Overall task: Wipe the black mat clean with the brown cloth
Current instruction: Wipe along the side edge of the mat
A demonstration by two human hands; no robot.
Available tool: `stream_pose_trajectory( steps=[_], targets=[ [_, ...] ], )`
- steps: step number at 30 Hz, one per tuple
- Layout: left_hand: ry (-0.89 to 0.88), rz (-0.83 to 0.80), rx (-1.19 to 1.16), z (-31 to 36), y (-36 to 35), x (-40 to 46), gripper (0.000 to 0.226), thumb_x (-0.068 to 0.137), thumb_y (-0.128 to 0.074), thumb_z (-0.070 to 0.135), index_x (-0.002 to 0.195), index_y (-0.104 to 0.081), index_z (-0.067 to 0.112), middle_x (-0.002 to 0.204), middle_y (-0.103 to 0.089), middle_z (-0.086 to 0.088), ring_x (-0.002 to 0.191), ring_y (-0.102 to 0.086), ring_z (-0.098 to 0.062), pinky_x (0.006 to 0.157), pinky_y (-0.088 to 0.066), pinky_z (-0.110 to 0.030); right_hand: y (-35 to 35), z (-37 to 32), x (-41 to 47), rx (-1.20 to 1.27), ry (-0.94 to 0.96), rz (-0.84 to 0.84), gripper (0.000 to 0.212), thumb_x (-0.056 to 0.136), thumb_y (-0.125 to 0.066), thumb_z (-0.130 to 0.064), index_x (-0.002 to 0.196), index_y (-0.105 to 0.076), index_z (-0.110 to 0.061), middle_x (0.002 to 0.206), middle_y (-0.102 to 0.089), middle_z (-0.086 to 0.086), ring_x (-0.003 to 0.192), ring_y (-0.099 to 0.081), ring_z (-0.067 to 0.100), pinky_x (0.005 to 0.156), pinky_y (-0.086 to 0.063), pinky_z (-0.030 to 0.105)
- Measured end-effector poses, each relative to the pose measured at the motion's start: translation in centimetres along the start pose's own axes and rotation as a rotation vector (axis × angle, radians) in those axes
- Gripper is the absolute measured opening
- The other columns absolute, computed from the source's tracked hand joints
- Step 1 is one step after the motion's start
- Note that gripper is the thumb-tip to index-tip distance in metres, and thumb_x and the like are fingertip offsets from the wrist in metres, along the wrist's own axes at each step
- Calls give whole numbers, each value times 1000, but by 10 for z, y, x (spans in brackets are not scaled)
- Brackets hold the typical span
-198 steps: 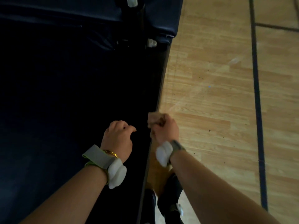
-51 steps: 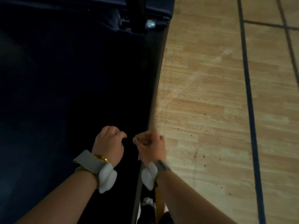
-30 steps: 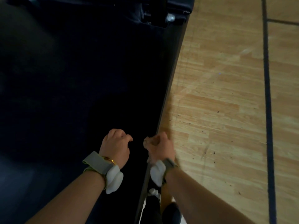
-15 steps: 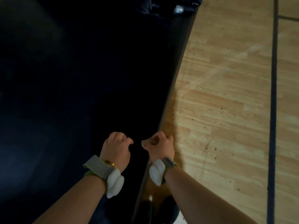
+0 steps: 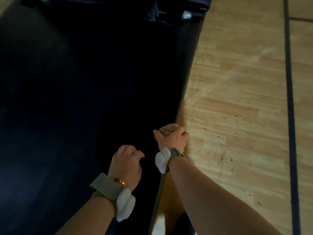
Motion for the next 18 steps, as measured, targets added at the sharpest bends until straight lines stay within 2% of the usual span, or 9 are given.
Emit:
stream_pose_trajectory(
  steps=[1, 3, 5, 7, 10, 13, 15, 18],
  targets=[
    [15, 2, -18, 0, 1, -1, 40, 47, -85, 7, 81, -72, 23, 83, -62, 0, 84, -63, -26, 63, -52, -35, -2, 0, 1, -6, -2, 10, 53, 84, -68, -43, 103, -25, -19, 108, -26, 4, 103, -41, 32, 99, -36, 40],
    [52, -9, -39, 0, 1, -4, 32, 73, -71, 10, 102, -69, 21, 102, -59, -2, 108, -53, -27, 85, -45, -39, -4, 5, 2, 11, -6, -6, 44, 89, -64, -32, 104, -25, -19, 118, -28, 8, 110, -41, 35, 100, -36, 40],
    [55, -9, -48, -3, 1, -9, 30, 84, -60, 12, 112, -65, 21, 112, -55, -2, 118, -45, -25, 95, -38, -38, -3, 10, 1, 94, 31, 0, 37, 88, -64, -24, 106, -32, -19, 122, -26, 5, 108, -45, 34, 101, -40, 41],
    [41, 19, -104, -8, 2, -13, 29, 81, -63, 8, 108, -68, 16, 107, -58, -5, 114, -48, -29, 92, -41, -41, 2, 16, -4, 205, 55, 45, 34, 87, -65, -14, 114, -44, -17, 124, -24, 1, 105, -50, 31, 99, -45, 38],
    [3, -30, -136, -16, 0, -22, 29, 81, -63, 6, 108, -68, 15, 106, -58, -7, 113, -49, -30, 91, -42, -43, 9, 25, -12, 239, 83, 83, 42, 88, -64, -9, 127, -51, -19, 127, -29, 3, 103, -49, 25, 97, -40, 25],
    [-71, 19, -127, -23, -4, -27, 27, 69, -68, 6, 94, -71, 15, 90, -60, -6, 93, -60, -33, 72, -52, -46, 10, 27, -18, 199, 77, 66, 41, 90, -63, -10, 128, -51, -21, 118, -33, 3, 93, -47, 22, 90, -39, 20],
    [-119, 63, -127, -28, -3, -33, 28, 64, -69, 8, 91, -71, 16, 86, -60, -4, 91, -58, -29, 66, -53, -44, 8, 30, -34, 126, 92, 55, 36, 88, -65, -10, 121, -53, -19, 112, -35, 4, 90, -49, 23, 87, -44, 24],
    [-158, 120, -144, -32, 2, -43, 26, 65, -65, 11, 91, -70, 17, 85, -59, -2, 94, -42, -17, 66, -53, -41, -6, 53, -79, 31, 87, 13, 27, 82, -70, -11, 98, -50, -18, 104, -37, 3, 84, -51, 24, 81, -49, 31]
  ],
)
Point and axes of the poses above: each hand's wrist, its own x-axis towards the middle knuckle, its own y-axis out of the back of the hand, z = x × y, the point moved 7 cm from there along x, towards the middle knuckle
